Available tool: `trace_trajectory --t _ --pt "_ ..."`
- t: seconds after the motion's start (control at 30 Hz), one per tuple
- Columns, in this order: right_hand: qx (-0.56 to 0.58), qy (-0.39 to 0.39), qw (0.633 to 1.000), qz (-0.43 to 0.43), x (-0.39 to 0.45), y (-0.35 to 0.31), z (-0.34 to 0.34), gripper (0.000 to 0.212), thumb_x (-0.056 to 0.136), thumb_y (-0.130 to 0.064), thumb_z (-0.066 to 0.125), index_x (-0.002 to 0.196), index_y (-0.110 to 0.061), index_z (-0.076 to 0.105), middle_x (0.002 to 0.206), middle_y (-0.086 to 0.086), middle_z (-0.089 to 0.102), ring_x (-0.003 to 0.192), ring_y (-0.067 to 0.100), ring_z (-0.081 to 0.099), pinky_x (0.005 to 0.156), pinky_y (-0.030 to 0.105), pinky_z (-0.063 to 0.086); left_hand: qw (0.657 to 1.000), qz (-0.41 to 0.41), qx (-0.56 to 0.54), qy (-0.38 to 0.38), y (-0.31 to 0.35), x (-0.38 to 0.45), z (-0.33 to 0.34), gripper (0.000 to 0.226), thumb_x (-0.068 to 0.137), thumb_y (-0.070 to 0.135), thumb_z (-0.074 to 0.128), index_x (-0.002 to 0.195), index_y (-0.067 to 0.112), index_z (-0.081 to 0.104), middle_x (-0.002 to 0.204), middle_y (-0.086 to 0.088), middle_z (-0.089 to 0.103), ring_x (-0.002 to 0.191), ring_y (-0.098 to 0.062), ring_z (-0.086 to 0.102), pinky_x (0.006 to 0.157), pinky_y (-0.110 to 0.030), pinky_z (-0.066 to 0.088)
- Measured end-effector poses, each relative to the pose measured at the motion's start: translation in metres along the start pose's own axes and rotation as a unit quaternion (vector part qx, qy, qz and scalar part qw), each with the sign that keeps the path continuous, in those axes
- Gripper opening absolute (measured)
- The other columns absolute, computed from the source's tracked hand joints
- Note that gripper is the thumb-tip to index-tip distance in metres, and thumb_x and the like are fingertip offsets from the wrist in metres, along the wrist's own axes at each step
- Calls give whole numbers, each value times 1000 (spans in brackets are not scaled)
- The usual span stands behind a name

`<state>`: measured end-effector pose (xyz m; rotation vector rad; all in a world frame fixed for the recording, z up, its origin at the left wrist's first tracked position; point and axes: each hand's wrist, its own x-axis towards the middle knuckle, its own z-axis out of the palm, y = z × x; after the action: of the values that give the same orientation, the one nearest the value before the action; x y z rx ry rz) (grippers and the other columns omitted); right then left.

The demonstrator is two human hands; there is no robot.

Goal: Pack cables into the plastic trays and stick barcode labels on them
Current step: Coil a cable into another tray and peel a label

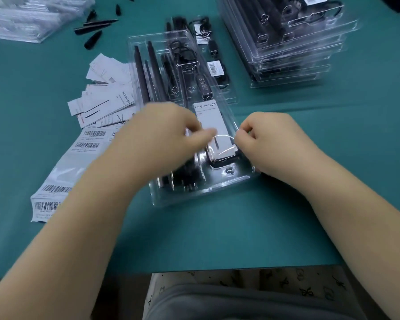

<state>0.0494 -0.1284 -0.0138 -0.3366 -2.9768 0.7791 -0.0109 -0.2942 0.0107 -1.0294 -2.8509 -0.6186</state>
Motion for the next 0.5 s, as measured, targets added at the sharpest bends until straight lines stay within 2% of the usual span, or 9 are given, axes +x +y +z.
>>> trace_trajectory --t 0.07,0.13,0.23,0.3,0.4,0.43,0.5 --pt "28 16 999 8 -3 2 2 21 92 -21 40 91 -7 55 74 10 63 76 31 59 66 37 48 997 -57 11 47 -12 10 -1 46 89 49 50 67 11 66 47 4 45 43 -9 39 47 -24 31" --pt "87 25 996 0 -4 4 3 17 94 -22 41 92 -12 54 75 5 64 75 26 59 70 38 51 986 -133 -24 102 -25 14 0 43 90 42 51 75 5 67 46 1 39 41 -10 35 48 -25 29" --pt "174 45 984 -3 -4 6 2 11 92 -20 46 85 -16 54 66 2 64 56 12 56 53 24 49 955 -223 -82 180 -41 11 4 30 88 46 51 86 18 62 61 6 52 57 -9 48 53 -26 33" --pt "226 62 972 1 -4 7 4 10 89 -18 50 81 -17 55 61 1 63 44 6 50 40 15 40 925 -274 -143 222 -45 9 2 35 84 54 52 101 24 58 72 12 54 70 -11 54 59 -28 36" --pt "279 87 956 -2 -4 8 5 10 88 -14 52 80 -15 58 51 -5 57 41 2 47 40 13 38 907 -347 -164 174 -50 7 1 64 82 68 49 125 20 50 86 17 51 88 -17 55 72 -33 35" --pt "298 94 950 -3 -4 8 4 10 89 -13 52 80 -15 58 47 -8 55 40 1 46 41 15 40 907 -360 -163 144 -50 7 1 67 82 70 47 122 18 53 91 12 55 88 -19 57 72 -34 36" --pt "329 108 938 -10 -5 9 1 10 90 -13 53 81 -15 59 49 -7 54 44 5 50 45 23 49 893 -364 -238 114 -47 10 -1 52 83 69 49 92 19 60 87 2 61 73 -21 57 63 -31 40"
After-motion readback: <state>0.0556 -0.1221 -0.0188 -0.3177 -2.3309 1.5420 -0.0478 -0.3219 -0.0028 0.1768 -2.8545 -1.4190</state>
